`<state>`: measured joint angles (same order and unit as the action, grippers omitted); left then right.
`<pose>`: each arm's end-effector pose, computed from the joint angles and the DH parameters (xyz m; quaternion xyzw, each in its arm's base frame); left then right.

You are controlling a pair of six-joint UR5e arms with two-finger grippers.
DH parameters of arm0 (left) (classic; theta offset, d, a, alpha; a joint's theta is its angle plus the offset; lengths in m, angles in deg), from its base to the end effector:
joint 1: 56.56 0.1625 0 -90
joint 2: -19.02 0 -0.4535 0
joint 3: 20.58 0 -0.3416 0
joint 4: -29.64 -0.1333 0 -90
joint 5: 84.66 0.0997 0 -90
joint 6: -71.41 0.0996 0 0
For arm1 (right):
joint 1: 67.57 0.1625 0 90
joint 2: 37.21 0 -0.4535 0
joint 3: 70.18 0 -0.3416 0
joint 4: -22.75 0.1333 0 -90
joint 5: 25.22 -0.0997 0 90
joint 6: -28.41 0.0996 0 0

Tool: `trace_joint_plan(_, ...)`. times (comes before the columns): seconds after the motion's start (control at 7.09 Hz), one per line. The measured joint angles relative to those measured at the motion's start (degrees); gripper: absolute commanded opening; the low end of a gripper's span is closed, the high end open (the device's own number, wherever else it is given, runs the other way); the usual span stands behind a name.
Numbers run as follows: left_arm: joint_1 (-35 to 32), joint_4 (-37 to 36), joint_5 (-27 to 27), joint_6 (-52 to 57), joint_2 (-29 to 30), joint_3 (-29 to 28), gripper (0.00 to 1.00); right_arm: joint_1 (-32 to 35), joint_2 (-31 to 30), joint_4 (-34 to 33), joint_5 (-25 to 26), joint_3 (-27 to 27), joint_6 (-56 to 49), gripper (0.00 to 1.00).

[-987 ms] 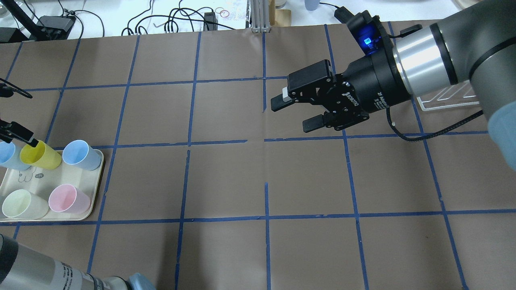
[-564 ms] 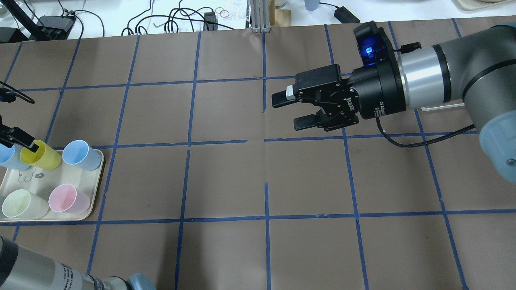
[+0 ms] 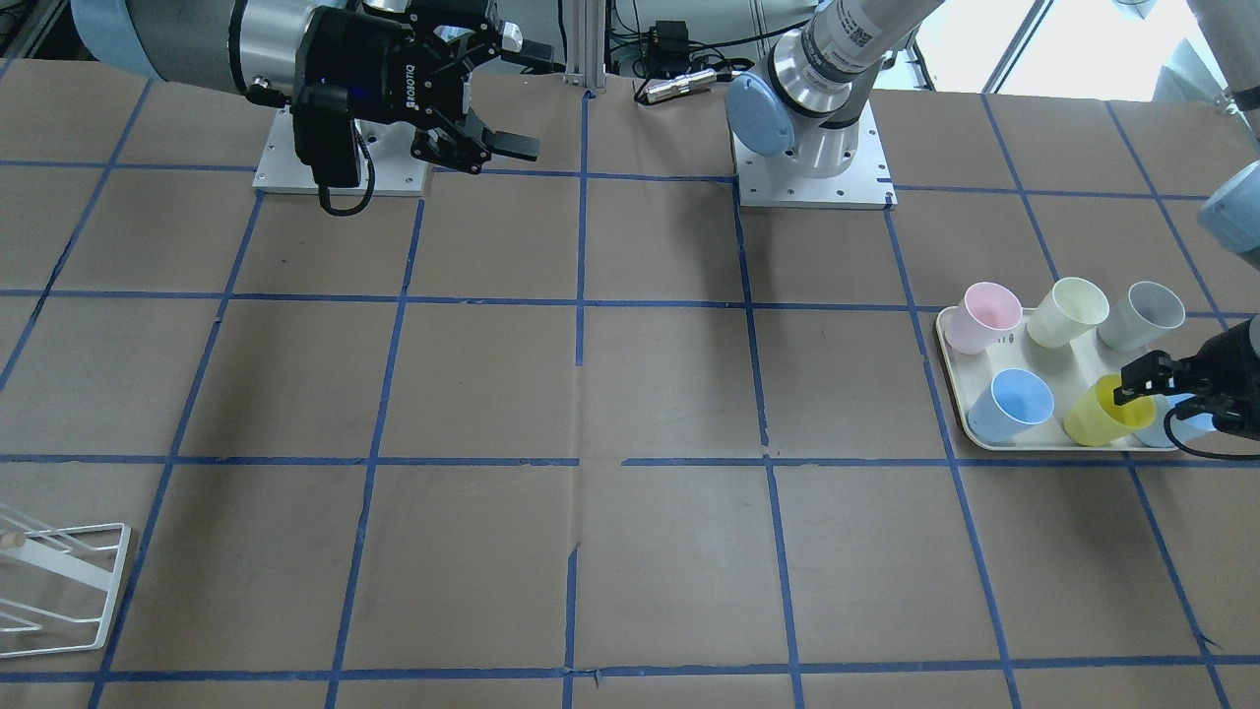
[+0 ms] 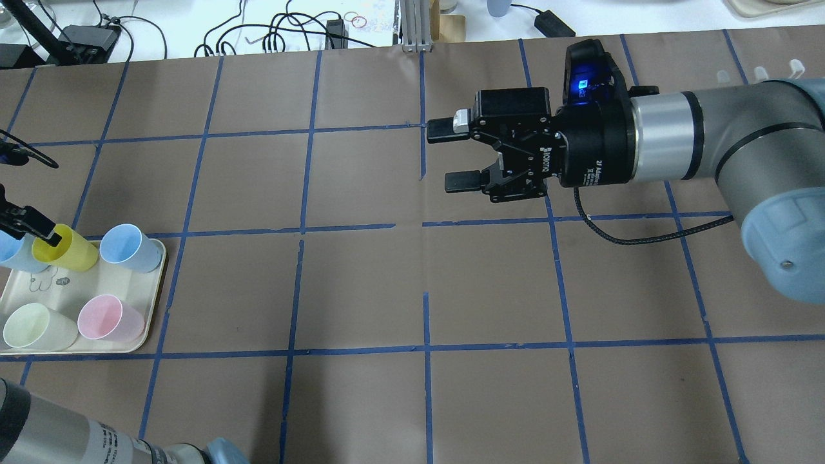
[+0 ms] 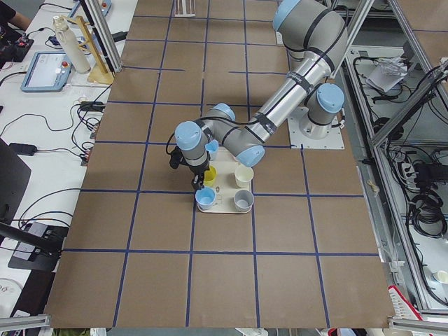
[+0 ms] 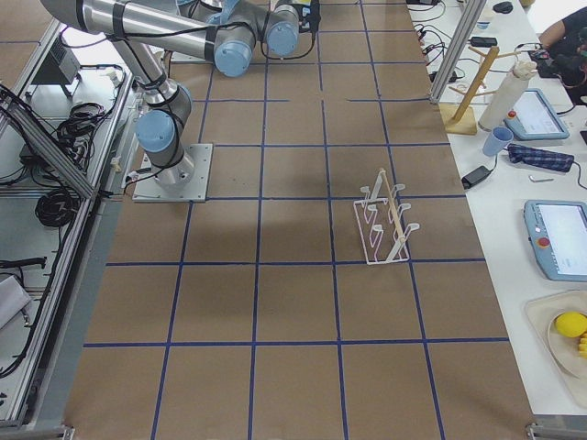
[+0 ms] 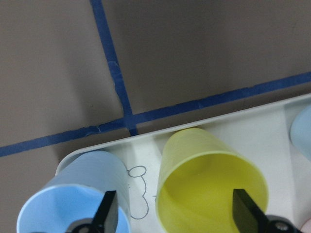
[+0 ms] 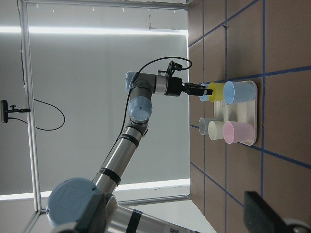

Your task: Transfer IKEA cup to right arm and place on rack

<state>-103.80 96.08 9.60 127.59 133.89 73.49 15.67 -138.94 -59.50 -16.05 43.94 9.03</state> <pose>0.3011 -0.5110 0.3004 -0.1184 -0.9912 -0.0587 0.0115 0.1912 -0.3546 0.4840 0.0303 0.7576 -0.0147 0.6519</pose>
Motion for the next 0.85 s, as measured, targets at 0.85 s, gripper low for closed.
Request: trace_joint_plan(0.85,-0.92,-0.11,1.15,9.43,0.08,-0.70,0.80,0.00,1.54,11.77,-8.74,0.05,-8.88,1.00)
